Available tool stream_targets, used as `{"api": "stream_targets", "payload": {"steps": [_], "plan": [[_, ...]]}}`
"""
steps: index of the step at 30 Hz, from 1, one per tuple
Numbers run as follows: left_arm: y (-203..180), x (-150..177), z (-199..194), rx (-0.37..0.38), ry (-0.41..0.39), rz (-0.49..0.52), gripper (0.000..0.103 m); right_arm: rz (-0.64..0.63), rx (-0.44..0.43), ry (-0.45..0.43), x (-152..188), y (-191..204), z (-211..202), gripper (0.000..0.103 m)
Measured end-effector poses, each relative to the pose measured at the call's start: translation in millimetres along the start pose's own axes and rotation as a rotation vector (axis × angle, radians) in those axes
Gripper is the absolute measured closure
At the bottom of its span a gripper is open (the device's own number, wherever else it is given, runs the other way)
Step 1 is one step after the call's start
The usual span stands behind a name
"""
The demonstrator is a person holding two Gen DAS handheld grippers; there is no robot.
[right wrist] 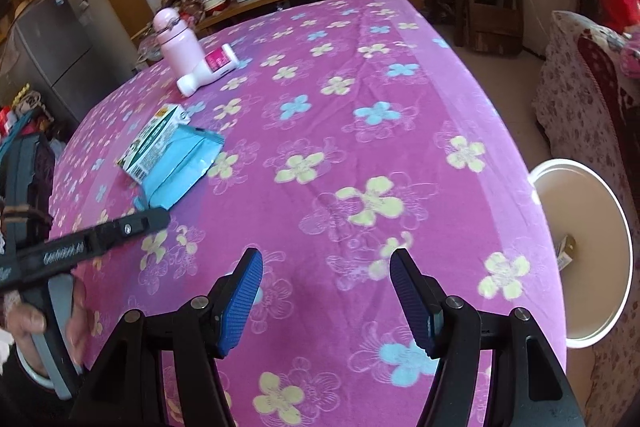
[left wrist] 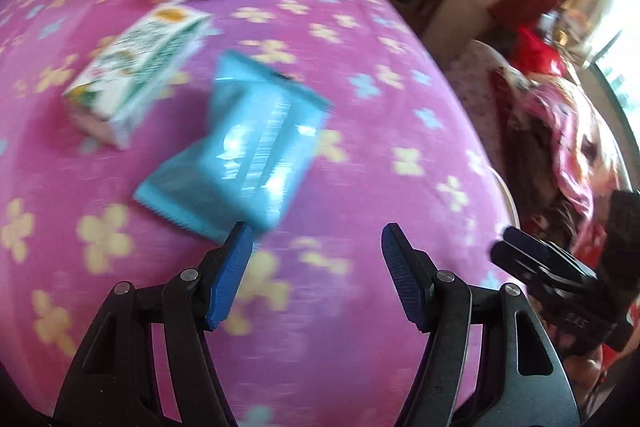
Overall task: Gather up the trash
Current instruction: 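Grasp the white milk carton with the left gripper while the right gripper approaches the blue wipes pack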
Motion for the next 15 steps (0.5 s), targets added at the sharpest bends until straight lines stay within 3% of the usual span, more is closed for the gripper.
{"api": "stream_targets", "payload": {"steps": [5, 7, 11, 13, 15], "plan": [[-2.4, -3.2, -28.0, -0.039, -0.049, 0.026, 0.037, -0.007, -0.031, 0.001, -6.0, 10.6, 4.0, 0.036], [13.9, -8.6, -43.2, -0.098, -0.075, 0.028, 0.037, -0.004, -0.056, 0.002, -8.7, 19.3, 8.9, 0.032], [53.2, -32.2, -67.2, -0.268, -0.143, 0.014, 0.036, -0.024, -0.099, 0.028, -13.9, 43.0, 23.0, 0.032], [68.3, -44.8, -66.5, -0.292, -0.143, 0.004, 0.027, -0.037, -0.103, 0.027, -16.2, 52.7, 26.2, 0.032], [83.3, -60.7, -57.7, -0.311, -0.130, -0.006, 0.027, -0.045, -0.104, 0.030, -17.9, 59.5, 29.3, 0.032]]}}
Point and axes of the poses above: each gripper's, at about its wrist camera, not at the fingertips, and z roughly the way its jaws point, y to its left, x to its underside, the point moved 7 cm from there along z, roughly the way its jaws point, and after that the axes turned 10 degrees about y, right-handed, at the moved point
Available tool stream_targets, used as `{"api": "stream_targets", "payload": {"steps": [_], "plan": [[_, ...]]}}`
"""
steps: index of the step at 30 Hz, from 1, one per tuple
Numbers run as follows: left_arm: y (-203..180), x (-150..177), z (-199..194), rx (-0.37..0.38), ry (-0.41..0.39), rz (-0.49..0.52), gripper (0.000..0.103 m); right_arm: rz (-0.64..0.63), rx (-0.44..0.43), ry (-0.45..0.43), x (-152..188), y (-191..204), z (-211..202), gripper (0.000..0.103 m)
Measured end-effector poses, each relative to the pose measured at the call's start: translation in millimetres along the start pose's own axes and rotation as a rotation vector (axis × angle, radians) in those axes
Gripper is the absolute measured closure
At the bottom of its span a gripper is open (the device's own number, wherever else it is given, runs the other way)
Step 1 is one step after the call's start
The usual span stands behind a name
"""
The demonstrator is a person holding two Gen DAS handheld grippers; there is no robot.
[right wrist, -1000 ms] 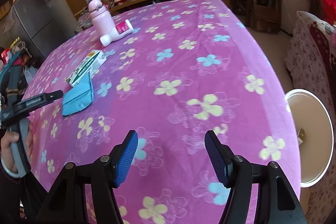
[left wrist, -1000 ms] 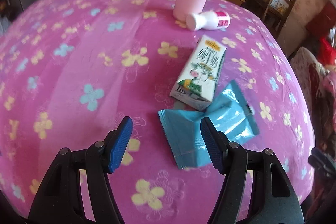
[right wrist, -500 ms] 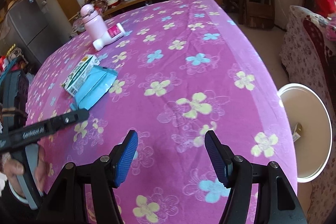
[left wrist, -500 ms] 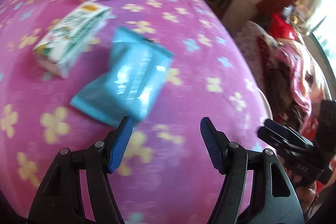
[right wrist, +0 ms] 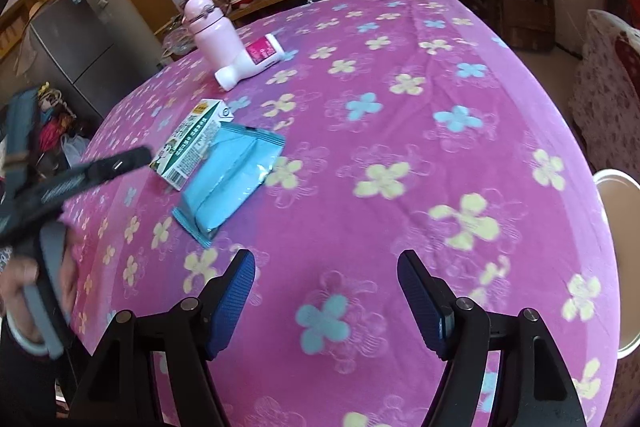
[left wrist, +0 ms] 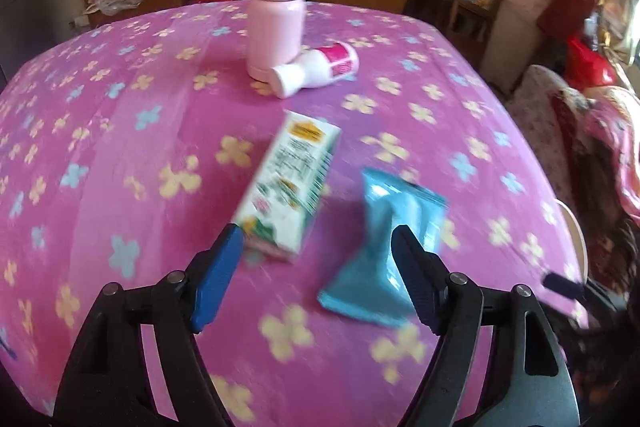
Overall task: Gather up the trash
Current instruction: 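Grasp the white milk carton with the left gripper while the right gripper approaches the blue wipes pack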
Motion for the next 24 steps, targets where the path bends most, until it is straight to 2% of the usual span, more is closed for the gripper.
{"api": "stream_targets", "payload": {"steps": [2, 5, 9, 11, 13, 17, 21, 23, 24], "plan": [[4.0, -9.9, 16.3, -0.006, 0.031, 0.009, 0.027, -0.005, 0.002, 0.009, -1.4, 2.4, 4.0, 0.032], [9.5, -25.8, 41.0, -0.069, 0.060, 0.007, 0.027, -0.012, 0.008, 0.020, -5.1, 5.6, 10.6, 0.032], [15.1, -34.8, 63.0, -0.098, 0.109, -0.009, 0.028, -0.007, -0.008, 0.032, -14.3, 14.9, 21.9, 0.032], [22.4, -30.1, 68.0, -0.126, 0.141, -0.030, 0.042, -0.004, -0.023, 0.032, -20.6, 21.8, 26.6, 0.032], [30.6, -22.3, 62.7, -0.108, 0.143, -0.064, 0.044, -0.003, -0.038, 0.030, -26.8, 30.3, 31.7, 0.031], [54.6, -0.7, 40.0, -0.137, 0.115, -0.097, 0.047, -0.009, -0.052, 0.050, -41.8, 53.5, 53.6, 0.028], [74.5, 27.8, 18.3, -0.134, 0.101, -0.144, 0.048, -0.007, -0.020, 0.075, -60.9, 77.4, 83.5, 0.028], [79.8, 38.1, 10.1, -0.130, 0.090, -0.165, 0.048, -0.006, -0.010, 0.064, -69.1, 86.6, 91.3, 0.021], [82.3, 42.3, 8.0, -0.117, 0.088, -0.176, 0.048, -0.005, 0.000, 0.060, -73.1, 90.6, 94.8, 0.021]]}}
Point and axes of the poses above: each gripper's, at about its wrist camera, not at the fingertips, and z roughly the way its jaws point, y to its left, x to its underside, the point moved 7 cm from there along z, roughly the way its jaws point, and after that the axes turned 10 degrees about y, right-handed, at the moved point
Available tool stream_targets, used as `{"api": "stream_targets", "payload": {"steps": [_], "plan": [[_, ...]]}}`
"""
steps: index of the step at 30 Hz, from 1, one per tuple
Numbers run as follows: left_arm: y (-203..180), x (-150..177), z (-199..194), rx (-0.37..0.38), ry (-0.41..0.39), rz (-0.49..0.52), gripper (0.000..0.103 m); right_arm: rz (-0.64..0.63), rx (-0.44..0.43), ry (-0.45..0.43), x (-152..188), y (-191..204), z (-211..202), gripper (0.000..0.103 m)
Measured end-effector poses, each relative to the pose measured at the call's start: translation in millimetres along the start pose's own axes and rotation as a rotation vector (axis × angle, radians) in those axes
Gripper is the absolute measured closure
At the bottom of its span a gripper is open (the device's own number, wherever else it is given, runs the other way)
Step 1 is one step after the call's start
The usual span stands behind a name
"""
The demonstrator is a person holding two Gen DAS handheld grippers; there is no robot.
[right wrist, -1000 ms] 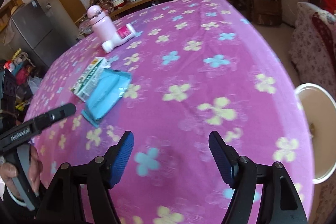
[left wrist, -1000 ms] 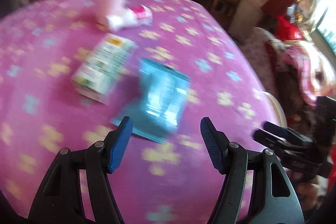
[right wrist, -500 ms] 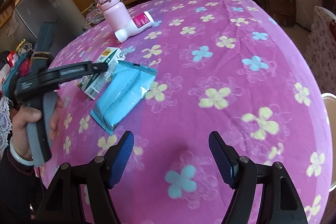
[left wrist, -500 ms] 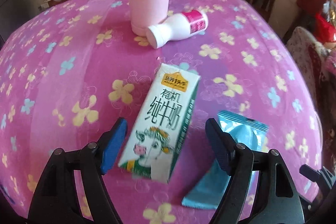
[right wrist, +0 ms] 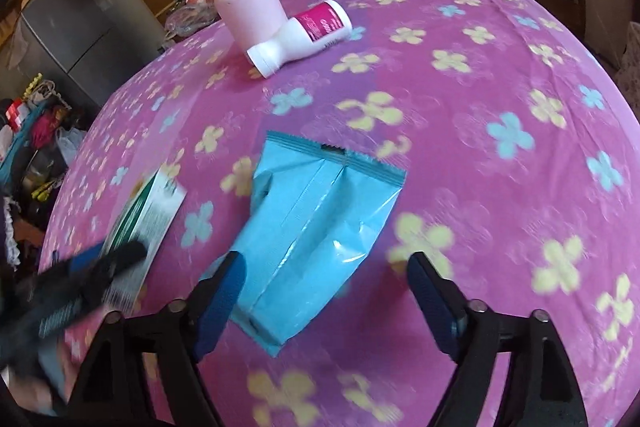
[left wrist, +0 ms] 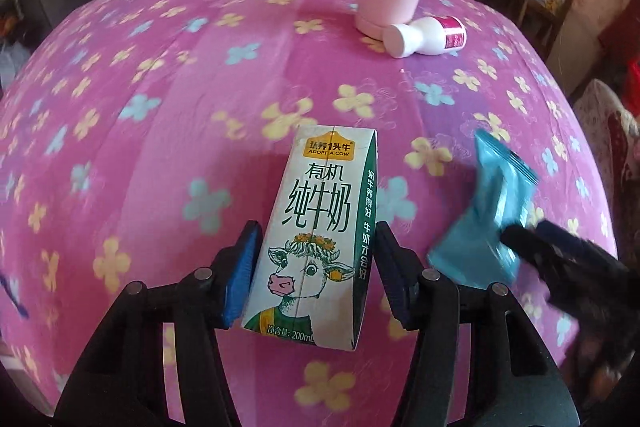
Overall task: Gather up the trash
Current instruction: 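Grasp the white milk carton with the left gripper while the right gripper approaches the blue wipes pack, then grasp the blue wipes pack with the right gripper while the left gripper holds the carton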
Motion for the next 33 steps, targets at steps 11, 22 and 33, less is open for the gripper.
{"api": "stream_targets", "payload": {"steps": [11, 22, 33], "plan": [[8.2, 6.7, -1.2, 0.050, -0.015, -0.054, 0.048, 0.086, -0.093, -0.006, -18.4, 15.4, 0.2, 0.015], [11.0, 16.0, -4.1, 0.070, -0.008, -0.076, 0.048, -0.107, 0.021, -0.005, -16.5, 35.6, 19.4, 0.049], [-39.6, 42.6, -2.3, 0.104, 0.041, -0.021, 0.049, -0.272, -0.006, 0.197, 60.8, -24.0, -29.3, 0.043]]}}
Point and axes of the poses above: each gripper's, at about its wrist camera, not at the fingertips, and z roughly the way its jaws point, y to its left, x to its underside, the point moved 7 cm from there along z, roughly the way its jaws point, and after that the axes turned 10 degrees about y, right-handed, at the moved point
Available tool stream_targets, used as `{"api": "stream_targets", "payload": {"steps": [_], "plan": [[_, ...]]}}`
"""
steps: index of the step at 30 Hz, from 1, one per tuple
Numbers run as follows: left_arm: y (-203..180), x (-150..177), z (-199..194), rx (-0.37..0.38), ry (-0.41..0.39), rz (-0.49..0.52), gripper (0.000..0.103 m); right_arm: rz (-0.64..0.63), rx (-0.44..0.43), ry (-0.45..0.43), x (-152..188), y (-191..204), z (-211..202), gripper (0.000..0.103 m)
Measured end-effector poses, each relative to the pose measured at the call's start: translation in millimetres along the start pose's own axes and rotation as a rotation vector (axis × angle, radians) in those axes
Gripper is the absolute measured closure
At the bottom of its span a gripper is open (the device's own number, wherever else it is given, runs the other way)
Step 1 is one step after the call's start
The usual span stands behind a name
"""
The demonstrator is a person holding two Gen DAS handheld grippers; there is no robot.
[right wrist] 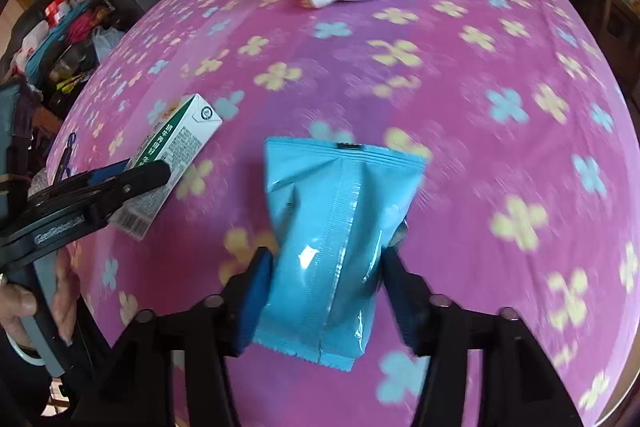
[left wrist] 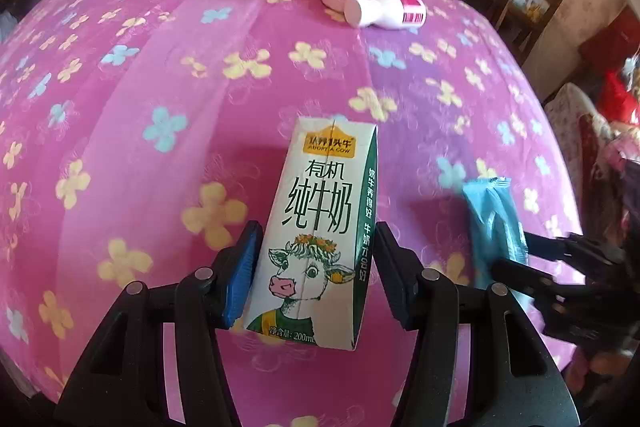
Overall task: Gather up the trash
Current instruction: 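Grasp the blue wipes pack with the right gripper while the left gripper holds the carton, then carry the milk carton and wipes pack over the white bucket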
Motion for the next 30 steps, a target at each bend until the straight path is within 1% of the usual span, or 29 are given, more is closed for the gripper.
{"api": "stream_targets", "payload": {"steps": [1, 3, 4, 5, 6, 7, 8, 9, 10, 11, 13, 17, 20, 24, 30], "plan": [[-2.7, 1.7, 3.7, -0.005, 0.008, 0.001, 0.048, 0.014, 0.007, -0.009, 3.1, -3.0, -1.2, 0.042], [-7.3, 2.7, 5.7, -0.040, -0.011, 0.006, 0.047, 0.054, 0.021, -0.029, 8.9, -7.5, -0.5, 0.039], [-8.7, 2.6, 7.1, -0.050, -0.013, 0.008, 0.047, 0.068, 0.011, -0.041, 10.3, -6.5, -0.1, 0.033], [-10.3, 2.7, 9.9, -0.061, -0.006, 0.012, 0.047, 0.077, -0.002, -0.053, 10.1, -3.7, -0.9, 0.030], [-10.2, 3.0, 13.7, -0.064, 0.005, 0.013, 0.047, 0.088, -0.013, -0.071, 11.2, -0.3, 0.5, 0.030], [-10.3, 3.5, 17.5, -0.064, 0.018, 0.014, 0.047, 0.090, -0.005, -0.082, 10.0, 1.8, 2.3, 0.030], [-11.0, 3.1, 16.5, -0.073, -0.003, 0.022, 0.047, 0.089, 0.006, -0.090, 9.6, 5.1, 3.2, 0.031], [-11.6, 4.1, 17.0, -0.079, -0.005, 0.029, 0.048, 0.084, 0.033, -0.115, 10.3, 6.8, 3.5, 0.034], [-12.4, 5.8, 17.2, -0.080, -0.004, 0.033, 0.050, 0.081, 0.049, -0.128, 12.4, 8.1, 3.3, 0.050], [-13.6, 7.7, 15.5, -0.062, -0.003, 0.029, 0.050, 0.076, 0.046, -0.144, 13.9, 8.8, 1.0, 0.053], [-17.8, 10.9, 13.9, -0.013, 0.012, 0.024, 0.050, 0.076, 0.031, -0.159, 16.8, 7.3, -5.9, 0.056], [-37.7, 14.9, 5.1, -0.007, -0.018, 0.061, 0.050, 0.069, 0.069, -0.209, 33.8, -7.7, -33.2, 0.056], [-64.3, 17.7, 0.3, 0.044, -0.018, 0.081, 0.050, 0.092, 0.095, -0.233, 51.0, -27.0, -52.3, 0.056], [-114.4, 22.7, -5.9, 0.085, -0.028, 0.152, 0.050, 0.144, 0.137, -0.261, 74.0, -58.0, -72.8, 0.056], [-195.4, 35.5, -6.9, 0.145, -0.017, 0.265, 0.050, 0.275, 0.181, -0.296, 115.8, -124.6, -105.6, 0.056]]}}
Point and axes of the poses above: each gripper's, at about its wrist camera, not at the fingertips, and z roughly the way its jaws point, y to its left, x to its underside, the point moved 7 cm from there along z, roughly the way its jaws point, and after that the axes turned 10 degrees about y, right-handed, at the moved point
